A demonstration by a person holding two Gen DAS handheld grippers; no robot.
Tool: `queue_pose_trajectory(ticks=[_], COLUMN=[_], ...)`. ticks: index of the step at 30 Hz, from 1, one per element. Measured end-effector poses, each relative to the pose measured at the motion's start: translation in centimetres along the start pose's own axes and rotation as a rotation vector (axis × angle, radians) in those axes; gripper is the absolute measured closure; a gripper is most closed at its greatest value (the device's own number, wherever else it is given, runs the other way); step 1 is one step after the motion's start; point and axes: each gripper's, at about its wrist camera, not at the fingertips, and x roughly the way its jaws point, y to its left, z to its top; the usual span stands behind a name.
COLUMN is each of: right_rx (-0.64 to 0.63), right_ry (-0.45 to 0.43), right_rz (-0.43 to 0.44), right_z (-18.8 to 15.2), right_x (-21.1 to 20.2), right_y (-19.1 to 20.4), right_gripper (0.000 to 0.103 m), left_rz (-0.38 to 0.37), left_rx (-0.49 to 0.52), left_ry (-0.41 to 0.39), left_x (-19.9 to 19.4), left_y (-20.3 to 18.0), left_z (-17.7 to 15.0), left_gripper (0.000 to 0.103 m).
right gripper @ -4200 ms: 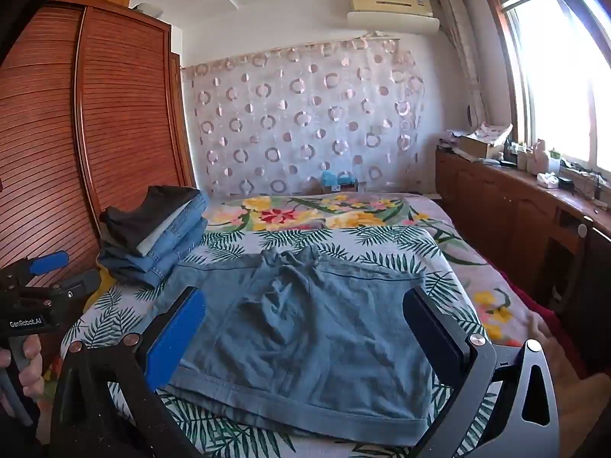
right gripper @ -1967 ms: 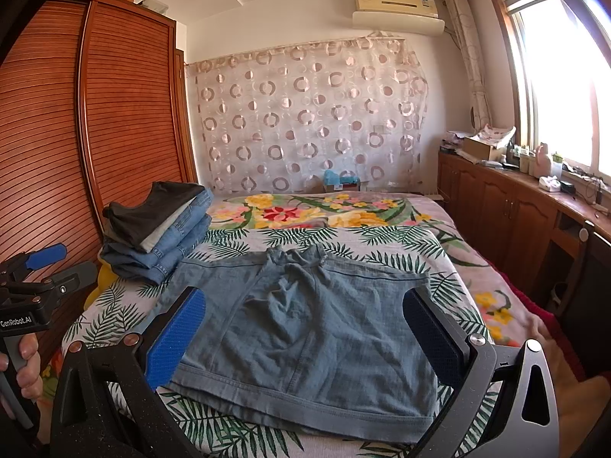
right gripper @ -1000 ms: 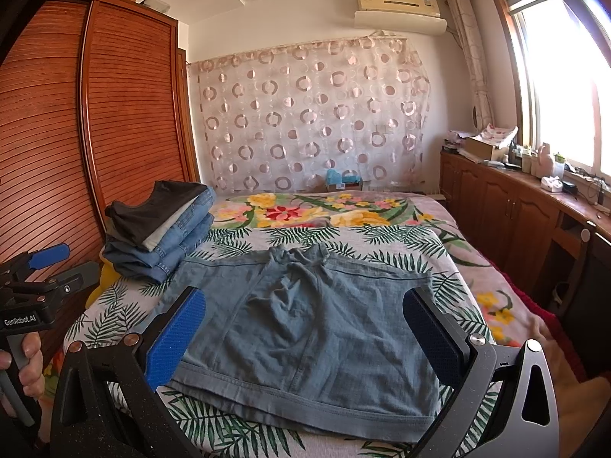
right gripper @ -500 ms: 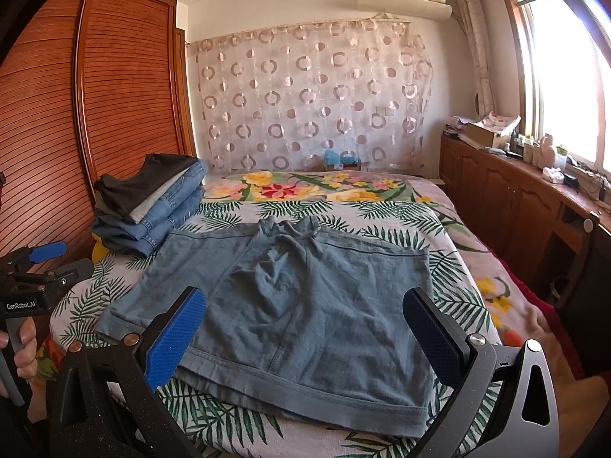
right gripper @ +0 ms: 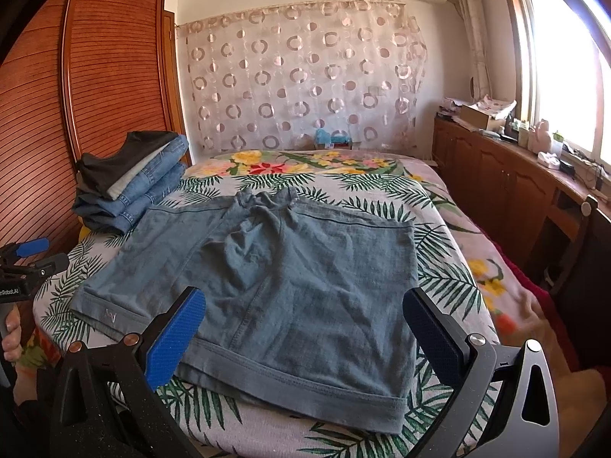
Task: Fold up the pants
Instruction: 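Lower the left gripper to the shorts' leg hem and grasp it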
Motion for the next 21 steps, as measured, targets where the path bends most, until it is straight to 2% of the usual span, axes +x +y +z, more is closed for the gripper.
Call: queue_pose_trajectory(ticks=[10,14,21], right_rx=[-0.023,-0.029,-0.051], right_ry=[0.081,0.112,0.172], right_rz=[-0.014,-0.008,0.017], right_z=[-0.5,-0.2,-0.9], right_x=[0.0,0.1,-0.8], right_y=[0.1,0.1,-0.3], right_gripper=[0.002,0.005,0.015], left_rz=[0.008,-0.022,-0.11], left_rx=[-0.029,-0.036,-0.066], left_ry=[0.071,0.101,0.138], left_x=[1.6,2.1,2.4], left_y=[2.2,2.5,2.8], left_z=[-2.6,-3.3,-4.1], left_gripper=[0.001,0.01,0.043])
